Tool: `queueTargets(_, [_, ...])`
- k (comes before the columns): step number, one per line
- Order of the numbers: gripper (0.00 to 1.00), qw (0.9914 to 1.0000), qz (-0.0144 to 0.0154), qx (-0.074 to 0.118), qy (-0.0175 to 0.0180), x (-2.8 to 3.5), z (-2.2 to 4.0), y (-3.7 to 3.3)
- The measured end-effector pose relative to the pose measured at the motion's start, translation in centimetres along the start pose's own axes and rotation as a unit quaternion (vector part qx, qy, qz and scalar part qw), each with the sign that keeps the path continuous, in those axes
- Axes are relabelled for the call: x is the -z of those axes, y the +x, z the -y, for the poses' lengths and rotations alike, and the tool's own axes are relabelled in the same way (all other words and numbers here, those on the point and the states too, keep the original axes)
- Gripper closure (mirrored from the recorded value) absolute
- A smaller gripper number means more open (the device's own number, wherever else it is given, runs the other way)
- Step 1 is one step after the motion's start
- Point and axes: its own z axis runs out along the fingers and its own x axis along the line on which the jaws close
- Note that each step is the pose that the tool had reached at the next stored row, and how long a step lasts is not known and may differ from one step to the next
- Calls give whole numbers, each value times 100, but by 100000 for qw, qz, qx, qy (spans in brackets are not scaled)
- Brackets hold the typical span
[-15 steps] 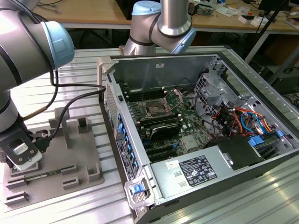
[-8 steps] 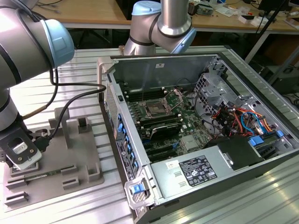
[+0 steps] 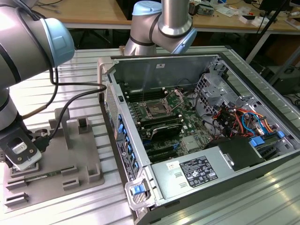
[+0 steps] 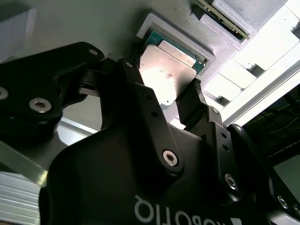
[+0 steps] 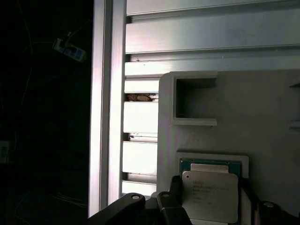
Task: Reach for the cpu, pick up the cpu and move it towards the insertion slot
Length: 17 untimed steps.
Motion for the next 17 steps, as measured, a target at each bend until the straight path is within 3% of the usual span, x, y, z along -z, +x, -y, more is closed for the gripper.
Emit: queueTargets(17, [45,100000,7,2,-237,79,-1,0])
